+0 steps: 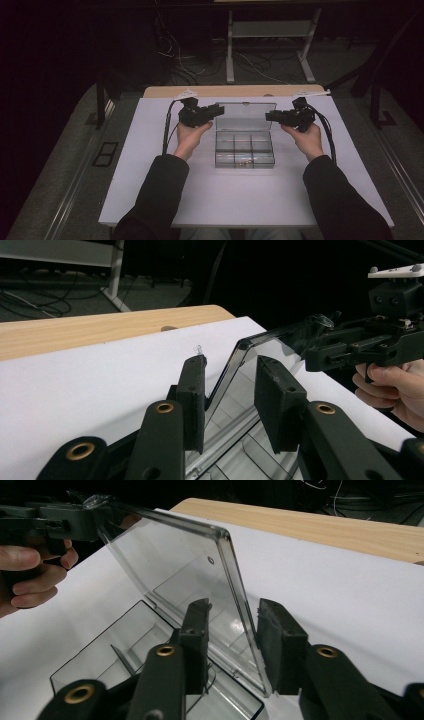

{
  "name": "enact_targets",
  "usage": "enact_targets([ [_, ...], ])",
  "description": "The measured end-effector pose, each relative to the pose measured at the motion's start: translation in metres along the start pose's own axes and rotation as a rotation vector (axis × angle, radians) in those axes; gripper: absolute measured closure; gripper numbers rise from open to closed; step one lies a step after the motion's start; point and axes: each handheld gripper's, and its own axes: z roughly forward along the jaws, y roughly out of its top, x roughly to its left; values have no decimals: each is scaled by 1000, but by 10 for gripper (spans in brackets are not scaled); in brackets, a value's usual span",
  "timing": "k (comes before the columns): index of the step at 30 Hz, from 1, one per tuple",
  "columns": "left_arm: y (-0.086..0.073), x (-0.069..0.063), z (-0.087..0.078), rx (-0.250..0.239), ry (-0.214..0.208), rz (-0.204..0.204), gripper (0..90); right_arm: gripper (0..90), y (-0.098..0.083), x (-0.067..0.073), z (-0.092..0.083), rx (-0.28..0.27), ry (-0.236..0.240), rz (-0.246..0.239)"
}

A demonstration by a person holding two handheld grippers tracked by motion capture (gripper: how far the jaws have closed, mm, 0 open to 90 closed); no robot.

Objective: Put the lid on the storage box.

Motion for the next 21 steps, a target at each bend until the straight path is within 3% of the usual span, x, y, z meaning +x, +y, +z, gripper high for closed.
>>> enact_targets([
  [13, -6, -7, -7, 7, -21, 32, 608, 443, 7, 26, -12, 20, -25, -59],
  [21, -10, -11, -11, 9, -28, 47, 596, 398, 18, 43, -23, 18, -27, -105],
])
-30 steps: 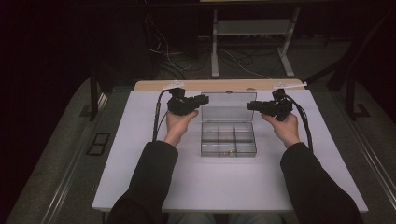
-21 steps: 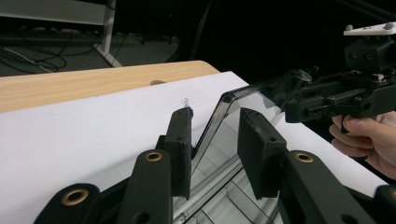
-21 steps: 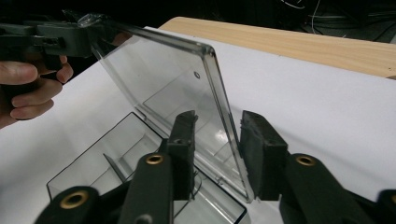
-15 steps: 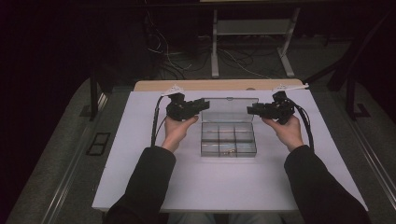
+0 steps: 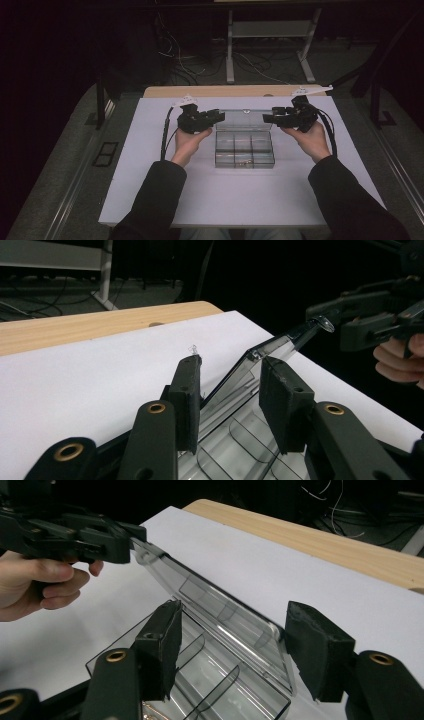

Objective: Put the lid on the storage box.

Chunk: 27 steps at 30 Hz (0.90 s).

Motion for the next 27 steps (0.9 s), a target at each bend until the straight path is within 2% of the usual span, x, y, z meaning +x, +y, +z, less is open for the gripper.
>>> enact_targets([
  [12, -4, -4, -3, 1, -9, 10, 577, 400, 19, 11, -4, 9, 23, -24],
  [16, -7, -4, -5, 2, -28, 16, 562, 408, 28, 14, -5, 4, 31, -36],
  [21, -9, -6, -6, 4, -35, 11, 548, 424, 34, 15, -3, 14, 21, -13],
  [24, -10, -7, -7, 3, -37, 13, 539, 500, 35, 13, -1, 9, 21, -1],
  [27, -12, -9, -8, 6, -35, 19, 530, 663, 34, 12, 1, 17, 14, -9],
])
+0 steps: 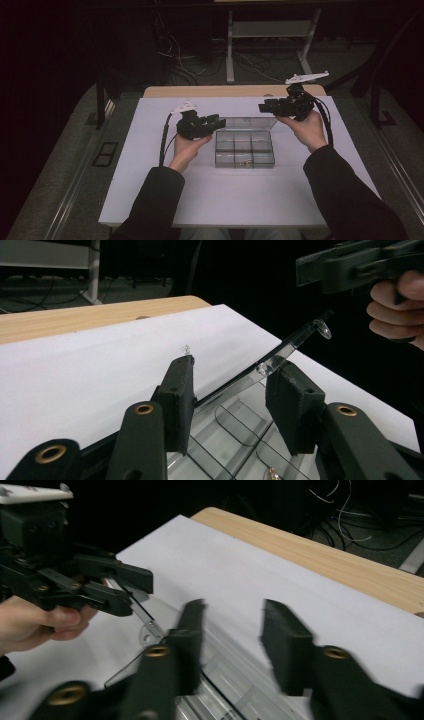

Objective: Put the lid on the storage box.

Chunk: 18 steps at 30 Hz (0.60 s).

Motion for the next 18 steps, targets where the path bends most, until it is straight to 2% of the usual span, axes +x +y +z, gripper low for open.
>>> enact_targets([
  [2, -1, 0, -1, 7, -1, 5, 522, 745, -1, 0, 2, 13, 2, -1],
  [5, -2, -1, -2, 9, 0, 6, 514, 818, -4, 1, 6, 35, 18, -8],
  [9, -4, -3, -3, 11, 6, 8, 503, 852, -10, 4, 12, 65, 18, -10],
  [18, -9, -7, -5, 35, 12, -3, 441, 870, -25, 5, 16, 72, 74, 4],
])
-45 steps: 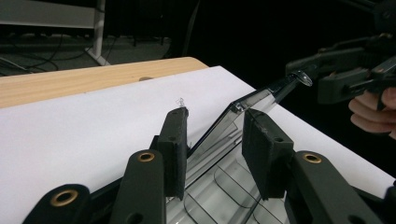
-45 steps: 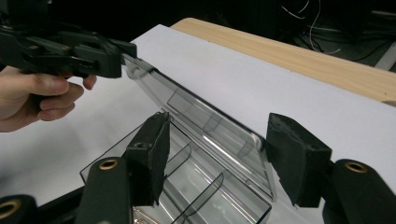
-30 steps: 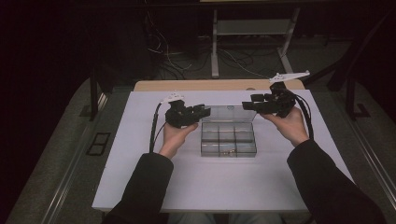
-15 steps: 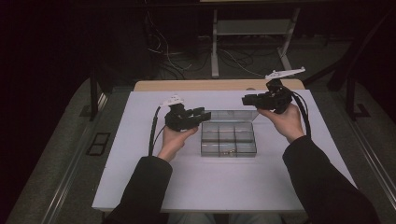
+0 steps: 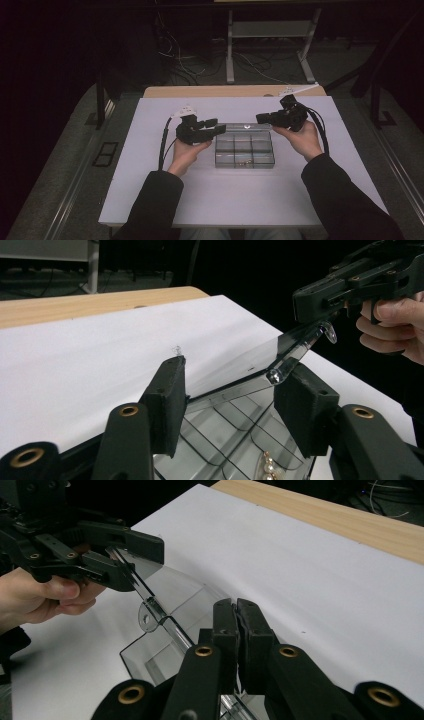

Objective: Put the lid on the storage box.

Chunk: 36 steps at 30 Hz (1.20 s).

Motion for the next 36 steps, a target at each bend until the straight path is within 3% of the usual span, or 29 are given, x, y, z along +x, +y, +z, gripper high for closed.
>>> enact_targets([
  [6, -6, -4, -1, 23, 25, -2, 393, 870, -9, 3, -1, 3, 19, 3],
  [15, -14, -8, -4, 54, 24, -17, 390, 881, -20, 7, 0, 2, 33, 0],
  [22, -24, -9, -3, 63, 23, -52, 374, 882, -28, 10, 2, -1, 44, 2],
  [36, -44, -11, -6, 145, 19, -45, 370, 887, -50, 18, 10, 7, 54, 3],
])
